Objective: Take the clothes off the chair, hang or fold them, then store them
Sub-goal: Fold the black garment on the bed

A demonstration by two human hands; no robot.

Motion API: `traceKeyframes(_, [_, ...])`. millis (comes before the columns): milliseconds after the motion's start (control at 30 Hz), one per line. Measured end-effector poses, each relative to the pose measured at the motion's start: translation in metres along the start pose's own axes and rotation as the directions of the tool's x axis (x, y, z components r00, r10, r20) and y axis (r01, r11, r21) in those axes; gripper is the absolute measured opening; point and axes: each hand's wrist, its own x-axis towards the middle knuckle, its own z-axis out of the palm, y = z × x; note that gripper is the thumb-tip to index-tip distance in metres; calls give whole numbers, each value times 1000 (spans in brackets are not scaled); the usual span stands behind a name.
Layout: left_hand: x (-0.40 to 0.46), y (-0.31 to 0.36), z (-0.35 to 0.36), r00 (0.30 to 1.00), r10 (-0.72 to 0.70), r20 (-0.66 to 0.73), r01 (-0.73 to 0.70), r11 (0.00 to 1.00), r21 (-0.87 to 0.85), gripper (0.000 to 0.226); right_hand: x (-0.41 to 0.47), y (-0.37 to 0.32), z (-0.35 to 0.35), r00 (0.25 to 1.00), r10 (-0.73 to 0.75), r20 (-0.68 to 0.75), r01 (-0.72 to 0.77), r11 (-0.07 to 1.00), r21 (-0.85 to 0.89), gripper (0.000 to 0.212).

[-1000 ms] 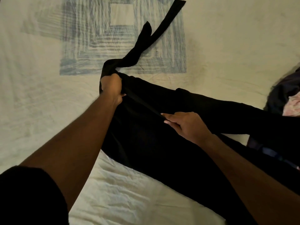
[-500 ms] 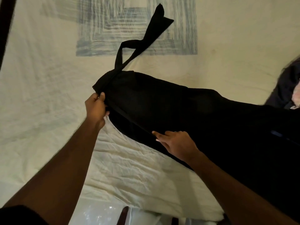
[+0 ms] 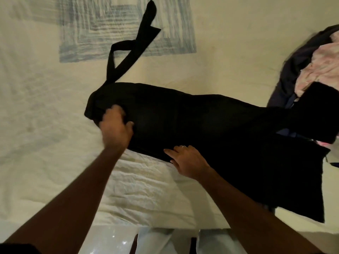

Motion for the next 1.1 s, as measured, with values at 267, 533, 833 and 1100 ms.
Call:
traceKeyframes(267, [-53, 148, 97, 732, 417, 539, -290, 906, -307, 6, -78, 126, -33, 992, 115, -52, -121, 983, -140, 33])
traceKeyframes(533, [-86, 272, 158, 556, 520, 648, -407, 850, -333, 53, -144, 262, -90, 927, 342, -150, -358, 929, -92, 37])
traceKeyframes(833, [-101, 354, 197, 644, 428, 634, -268, 903, -336, 72, -159, 326, -113, 413, 842, -348, -573, 537, 620, 15])
traceKeyframes(1100, [-108, 385, 211, 728, 496, 473, -442, 867, -229, 58, -121, 357, -149, 373, 900, -224, -758, 435, 485, 79])
